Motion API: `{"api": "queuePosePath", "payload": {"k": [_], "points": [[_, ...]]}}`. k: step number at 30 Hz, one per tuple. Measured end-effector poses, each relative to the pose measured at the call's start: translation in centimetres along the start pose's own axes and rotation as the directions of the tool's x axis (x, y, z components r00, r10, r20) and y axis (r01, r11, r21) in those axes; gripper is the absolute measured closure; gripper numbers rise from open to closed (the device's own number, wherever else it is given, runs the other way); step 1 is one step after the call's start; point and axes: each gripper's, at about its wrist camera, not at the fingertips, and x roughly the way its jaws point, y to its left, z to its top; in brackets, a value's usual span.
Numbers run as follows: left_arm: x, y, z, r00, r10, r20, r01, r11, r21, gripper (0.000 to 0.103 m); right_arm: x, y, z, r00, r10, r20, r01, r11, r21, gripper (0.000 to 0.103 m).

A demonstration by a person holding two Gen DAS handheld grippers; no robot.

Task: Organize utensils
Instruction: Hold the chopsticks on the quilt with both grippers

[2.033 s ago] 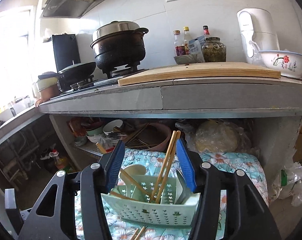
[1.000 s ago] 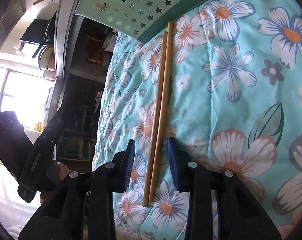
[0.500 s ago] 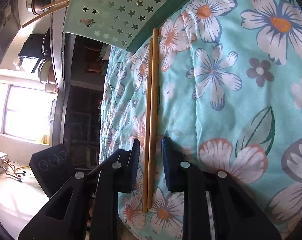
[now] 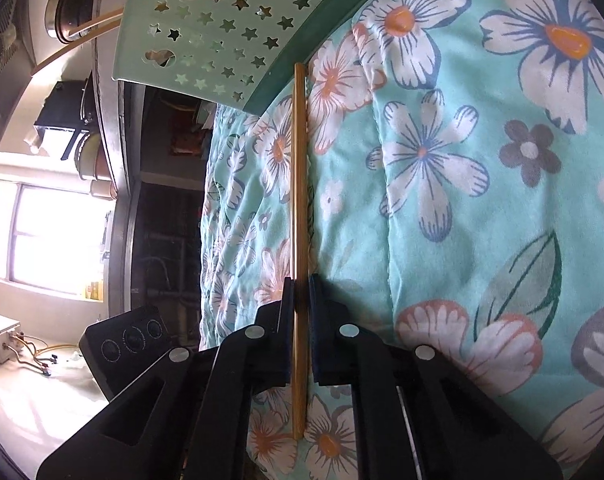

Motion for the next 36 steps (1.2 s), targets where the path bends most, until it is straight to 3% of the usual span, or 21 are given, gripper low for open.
{"api": "queuePosePath", "payload": {"k": [8,16,23,36], "points": [[-0.1,0.0,0.0,1.0,0.02,-0.002,-0.02,1.0,0.006,0.094,-2.0,-0.9,0.4,0.999,-0.016,0.029,0.016,1.0,0.002,0.096],[1.5,-1.8,0.7,0.992,0.125,-0.036,-0.122,0.99,0.069,0.092,-6.5,-2.9,-0.4,0.991,-0.085,0.101,0.084,0.996,0.01,0.095],[2.5,-3.9,0.6,0.964,0.265,-0.009,-0.26,0.952,0.163,0.093,-8.6,-3.3,-2.0,0.974,-0.163,0.156,0.17,0.985,-0.032,0.095],[0.1,-3.9,-1.4,0.944,0.331,-0.01,-0.328,0.939,0.099,0.097,-10.6,-3.3,-3.5,0.955,-0.233,0.185,0.251,0.965,-0.078,0.095]]}}
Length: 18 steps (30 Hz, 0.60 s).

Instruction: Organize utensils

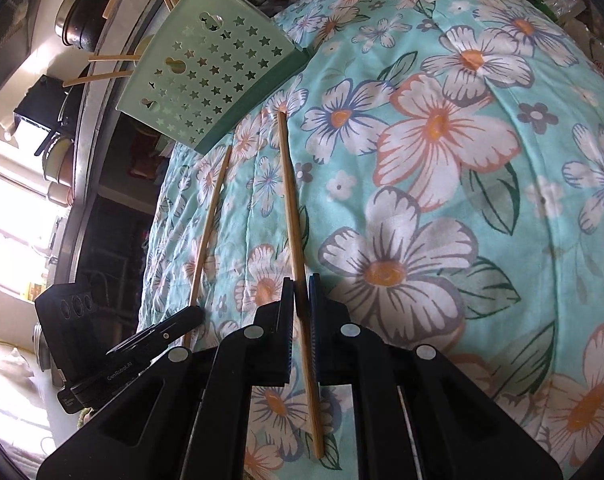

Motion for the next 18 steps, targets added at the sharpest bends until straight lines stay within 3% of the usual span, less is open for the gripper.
{"api": "queuePosePath", "payload": {"k": [6,8,10,11,18], "points": [[-0.6,0.1,-0.5,1.0,0.023,-0.02,-0.023,1.0,0.005,0.096,-0.5,0.3,-0.1,0.999,-0.04,-0.016,0.039,0.998,-0.049,0.095],[-0.8,0.2,0.0,0.999,0.022,-0.026,-0.022,1.0,0.008,0.086,-0.8,1.0,0.3,0.998,-0.068,-0.015,0.067,0.994,-0.089,0.094],[-1.1,0.0,0.7,0.999,0.034,-0.009,-0.034,0.999,0.025,0.076,-1.2,1.9,1.0,0.997,-0.075,-0.008,0.074,0.989,-0.126,0.087],[-1.3,-0.1,1.2,0.999,0.047,0.004,-0.047,0.998,0.041,0.073,-1.4,2.3,1.4,0.997,-0.081,0.0,0.08,0.986,-0.146,0.078],[-0.4,-0.8,5.3,0.996,0.079,0.032,-0.082,0.989,0.126,0.069,-0.2,5.1,4.6,0.988,-0.154,0.027,0.155,0.948,-0.278,0.073]]}}
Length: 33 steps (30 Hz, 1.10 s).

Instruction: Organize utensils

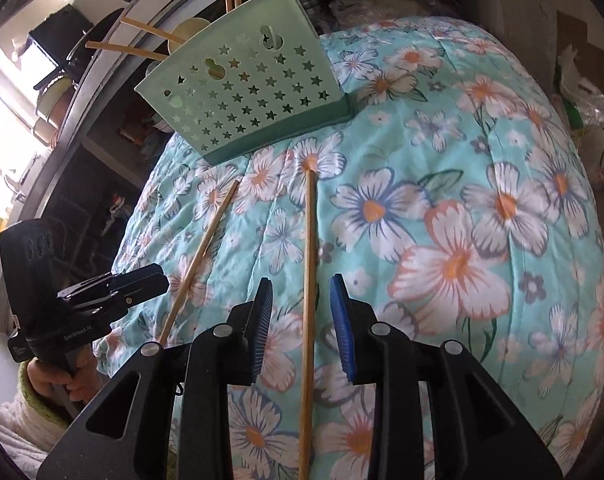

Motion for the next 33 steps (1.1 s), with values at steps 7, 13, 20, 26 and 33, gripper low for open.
{"api": "queuePosePath", "payload": {"k": [7,13,20,26,33], "points": [[3.6,-0.6,3.4,0.999,-0.001,-0.046,0.004,0.999,0.053,0.069,3.2,1.3,2.8,0.998,-0.046,-0.03,0.044,0.996,-0.073,0.073],[5.7,-1.1,5.4,0.998,0.005,-0.068,0.001,0.996,0.092,0.07,5.2,2.0,4.4,0.997,-0.071,-0.041,0.065,0.991,-0.12,0.073],[7.1,-1.4,7.0,0.997,0.038,-0.061,-0.031,0.993,0.111,0.071,6.9,1.8,5.2,0.996,-0.076,-0.053,0.068,0.988,-0.139,0.073],[7.3,-1.5,7.1,0.996,0.073,-0.044,-0.067,0.99,0.126,0.078,7.6,2.1,4.9,0.994,-0.095,-0.049,0.085,0.983,-0.164,0.076],[7.5,-2.1,6.7,0.993,0.12,-0.014,-0.117,0.982,0.146,0.084,7.8,2.5,4.7,0.991,-0.134,-0.028,0.126,0.974,-0.186,0.086]]}}
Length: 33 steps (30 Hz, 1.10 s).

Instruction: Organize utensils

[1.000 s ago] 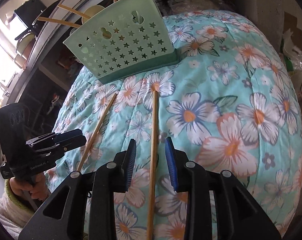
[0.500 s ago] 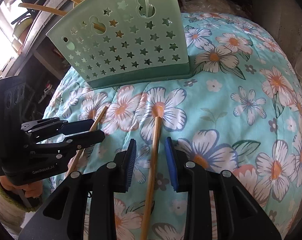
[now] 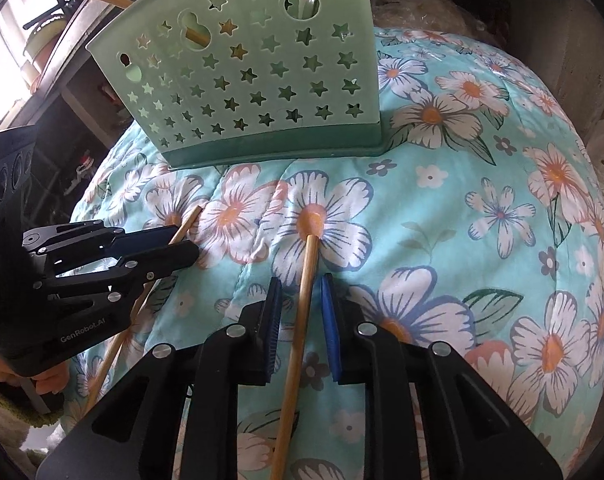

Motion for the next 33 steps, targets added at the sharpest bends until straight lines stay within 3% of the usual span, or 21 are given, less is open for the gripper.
{"api": "queuePosePath", "payload": {"k": [5,15,24,33], "points": [[-0.1,-0.1,-0.2,1.0,0.022,0.02,-0.022,1.0,-0.012,0.097,0.0,-0.3,0.1,1.0,0.014,0.006,-0.014,1.0,0.028,0.095],[-3.7,1.2,0.2,0.995,-0.012,0.103,0.019,0.997,-0.07,0.098,-3.0,-1.9,0.5,0.994,0.097,0.058,-0.103,0.988,0.118,0.097],[-10.0,1.0,0.5,0.971,-0.093,0.222,0.109,0.992,-0.06,0.097,-8.8,-1.9,0.9,0.976,0.115,0.184,-0.137,0.984,0.114,0.097],[-14.5,0.2,-0.2,0.953,-0.146,0.265,0.158,0.987,-0.022,0.097,-13.1,-1.0,0.4,0.958,0.114,0.264,-0.141,0.987,0.083,0.097]]}}
